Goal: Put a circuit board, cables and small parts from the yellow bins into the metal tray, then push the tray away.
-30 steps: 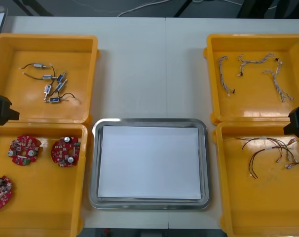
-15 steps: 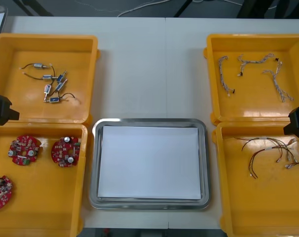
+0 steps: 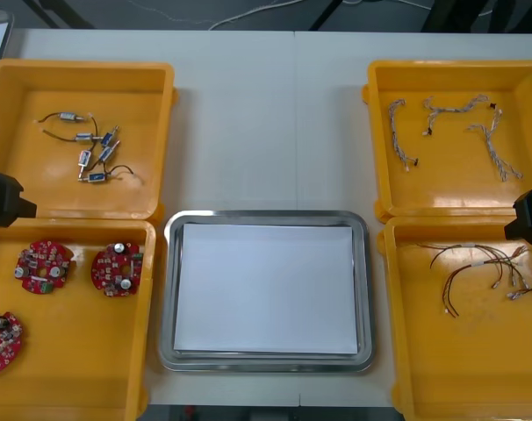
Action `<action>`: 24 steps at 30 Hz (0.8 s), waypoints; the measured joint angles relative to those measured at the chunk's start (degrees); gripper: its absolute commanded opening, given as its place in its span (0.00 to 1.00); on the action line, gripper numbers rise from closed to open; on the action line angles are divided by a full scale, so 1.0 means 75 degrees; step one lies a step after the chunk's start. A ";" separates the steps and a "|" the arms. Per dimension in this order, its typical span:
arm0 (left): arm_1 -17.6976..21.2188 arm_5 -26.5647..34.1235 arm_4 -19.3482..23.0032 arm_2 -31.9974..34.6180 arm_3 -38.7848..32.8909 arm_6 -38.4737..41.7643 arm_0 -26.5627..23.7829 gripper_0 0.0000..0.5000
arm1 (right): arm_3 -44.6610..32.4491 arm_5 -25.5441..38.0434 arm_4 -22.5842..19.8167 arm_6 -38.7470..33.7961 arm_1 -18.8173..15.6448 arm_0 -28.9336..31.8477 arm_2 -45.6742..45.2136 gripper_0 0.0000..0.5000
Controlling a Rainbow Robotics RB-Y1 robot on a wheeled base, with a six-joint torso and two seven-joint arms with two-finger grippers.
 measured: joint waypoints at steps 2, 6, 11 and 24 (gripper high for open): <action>-0.0018 0.0004 0.0000 0.0000 0.0001 0.0000 0.0029 1.00 | 0.0000 0.0000 0.0000 0.0000 0.0000 0.0000 -0.0001 1.00; -0.0019 0.0157 0.0003 0.0002 0.0001 0.0000 0.0028 1.00 | 0.0043 0.0000 0.0010 0.0000 0.0043 0.0108 -0.0001 1.00; -0.0019 0.0237 0.0071 0.0038 0.0001 0.0000 0.0029 1.00 | 0.0065 0.0005 0.0181 0.0000 0.0154 0.0353 -0.0181 1.00; -0.0019 0.0054 0.0211 0.1270 -0.1121 0.0000 0.1526 1.00 | 0.0087 -0.0059 0.0752 -0.1540 0.0194 0.0649 -0.0321 1.00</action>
